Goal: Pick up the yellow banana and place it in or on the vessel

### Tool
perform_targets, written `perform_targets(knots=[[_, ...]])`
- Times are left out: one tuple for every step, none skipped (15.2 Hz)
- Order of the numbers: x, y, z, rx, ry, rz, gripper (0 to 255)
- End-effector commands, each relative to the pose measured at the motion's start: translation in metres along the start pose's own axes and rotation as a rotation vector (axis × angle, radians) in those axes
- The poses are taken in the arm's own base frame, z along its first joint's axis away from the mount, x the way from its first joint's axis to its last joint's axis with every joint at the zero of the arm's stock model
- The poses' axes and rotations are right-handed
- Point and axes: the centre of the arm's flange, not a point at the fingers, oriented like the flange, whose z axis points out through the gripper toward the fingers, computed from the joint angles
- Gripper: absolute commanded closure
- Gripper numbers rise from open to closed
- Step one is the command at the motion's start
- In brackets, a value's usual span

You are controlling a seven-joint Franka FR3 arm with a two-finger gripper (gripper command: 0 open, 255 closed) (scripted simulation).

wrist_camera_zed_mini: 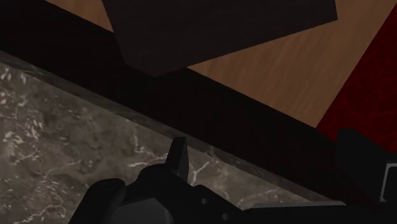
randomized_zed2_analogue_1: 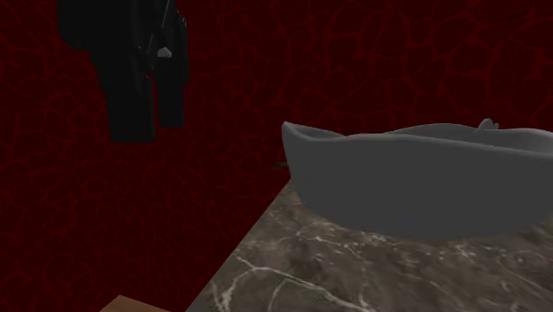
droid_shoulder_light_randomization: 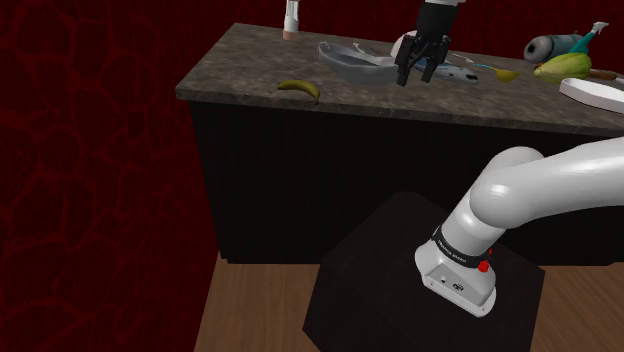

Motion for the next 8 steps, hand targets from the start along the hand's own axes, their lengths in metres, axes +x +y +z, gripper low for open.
perform_targets(knots=[[0.000,0.000,0.000,0.000,0.000,0.000,0],[0.010,-0.008,0.002,0.001,0.004,-0.007,0],[0.020,-0.015,0.004,0.003,0.007,-0.013,0],[0.029,-0.023,0.006,0.004,0.011,-0.020,0],[0.039,-0.031,0.008,0.005,0.015,-0.026,0],[0.049,-0.039,0.010,0.007,0.018,-0.033,0],[0.058,-0.047,0.012,0.008,0.022,-0.040,0],[0.068,-0.055,0.014,0.009,0.026,-0.046,0]])
